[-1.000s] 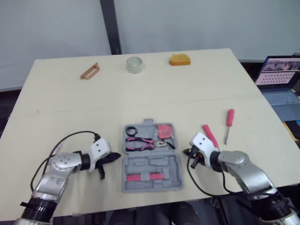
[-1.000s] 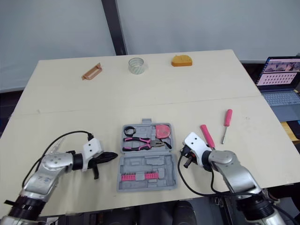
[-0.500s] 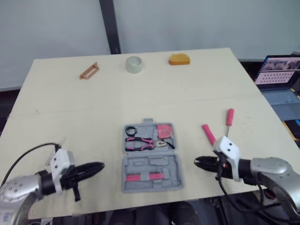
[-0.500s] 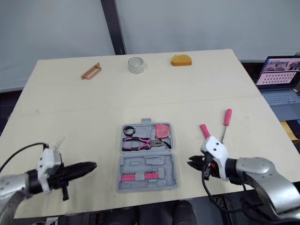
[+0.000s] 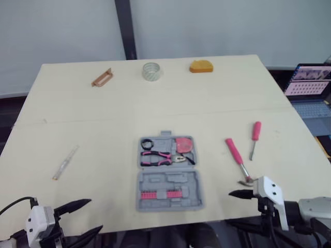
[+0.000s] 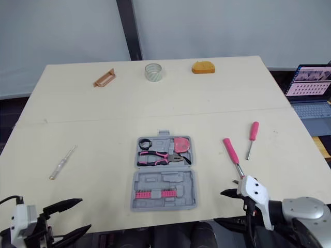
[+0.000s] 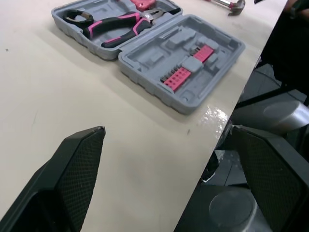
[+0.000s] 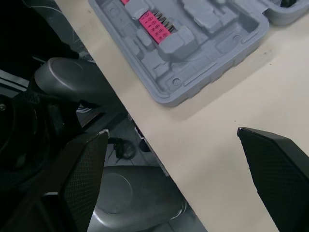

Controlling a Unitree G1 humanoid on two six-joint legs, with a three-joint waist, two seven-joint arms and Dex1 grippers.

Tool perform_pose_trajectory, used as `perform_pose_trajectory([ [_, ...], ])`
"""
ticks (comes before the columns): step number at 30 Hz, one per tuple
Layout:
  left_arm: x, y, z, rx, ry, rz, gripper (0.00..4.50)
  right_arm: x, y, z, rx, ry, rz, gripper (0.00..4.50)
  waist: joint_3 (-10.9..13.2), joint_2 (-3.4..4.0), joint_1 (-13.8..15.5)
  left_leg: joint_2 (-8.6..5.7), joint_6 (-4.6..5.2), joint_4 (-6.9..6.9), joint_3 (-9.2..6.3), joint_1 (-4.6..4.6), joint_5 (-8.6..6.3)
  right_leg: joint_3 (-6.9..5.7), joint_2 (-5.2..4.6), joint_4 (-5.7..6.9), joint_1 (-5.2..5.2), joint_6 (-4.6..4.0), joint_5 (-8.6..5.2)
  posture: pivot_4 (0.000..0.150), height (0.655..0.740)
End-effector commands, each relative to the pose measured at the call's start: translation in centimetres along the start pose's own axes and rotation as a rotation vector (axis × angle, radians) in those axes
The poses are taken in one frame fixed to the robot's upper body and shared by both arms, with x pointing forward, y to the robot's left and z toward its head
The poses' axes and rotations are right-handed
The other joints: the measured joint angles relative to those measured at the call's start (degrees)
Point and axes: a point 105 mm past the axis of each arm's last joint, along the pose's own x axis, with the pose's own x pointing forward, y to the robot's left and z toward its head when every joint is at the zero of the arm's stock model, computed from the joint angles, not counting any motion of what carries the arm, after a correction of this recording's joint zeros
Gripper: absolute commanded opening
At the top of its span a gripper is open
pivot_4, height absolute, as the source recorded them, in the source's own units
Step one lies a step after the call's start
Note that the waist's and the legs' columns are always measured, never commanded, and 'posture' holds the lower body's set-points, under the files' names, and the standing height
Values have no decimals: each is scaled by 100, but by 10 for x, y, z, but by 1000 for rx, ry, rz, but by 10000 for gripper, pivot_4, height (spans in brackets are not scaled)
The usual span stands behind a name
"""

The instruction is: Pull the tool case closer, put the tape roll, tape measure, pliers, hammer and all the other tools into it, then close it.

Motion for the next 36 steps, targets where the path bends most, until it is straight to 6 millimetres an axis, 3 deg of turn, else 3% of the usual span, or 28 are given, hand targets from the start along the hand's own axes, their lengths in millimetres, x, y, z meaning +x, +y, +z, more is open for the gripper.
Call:
perform_pose_trajectory([
  [1,-5,-3,-1,21,3,2,44567,-1,-1,1,-31,-9,6,45000,-1,-3,0,0,0,0,0,1,0,0,0,-2,1,-1,0,1500,7400],
  [10,7,1,4,16,-31,25,44567,3,-6,6,-94,-57,-43,45000,-1,-3,7,0,5,-1,0,-5,-4,-1,1,-12,1,2,2,1500,7400],
  [14,9,42,12,-116,-29,339,44567,4,-11,46,-227,-286,-93,45000,-1,-2,2,5,1,2,-3,5,-1,0,4,-4,10,4,3,1500,7400],
  [17,4,52,16,-245,-20,406,44567,3,-11,64,-291,-340,-76,45000,-1,-7,-11,8,1,1,-3,9,-1,4,7,0,12,8,5,1500,7400],
  [25,0,63,35,-235,6,455,44567,13,-10,62,-288,-348,-32,45000,-1,-7,6,15,1,-4,3,4,-5,1,15,2,12,7,5,1500,7400],
  [29,-22,103,53,-238,51,519,44567,14,-18,61,-285,-339,-42,45000,-2,-8,20,17,-10,2,-3,15,3,2,17,7,12,-2,4,1500,7400],
  [32,-31,129,46,-223,181,564,44567,15,-23,60,-290,-334,-56,45000,1,2,1,16,-10,-2,1,18,3,7,17,14,8,-6,2,1500,7400],
  [36,-24,152,35,-213,247,575,44567,18,-24,62,-293,-340,-69,45000,3,7,-25,16,-8,-25,27,11,-1,9,18,17,-16,-4,3,1500,7400],
])
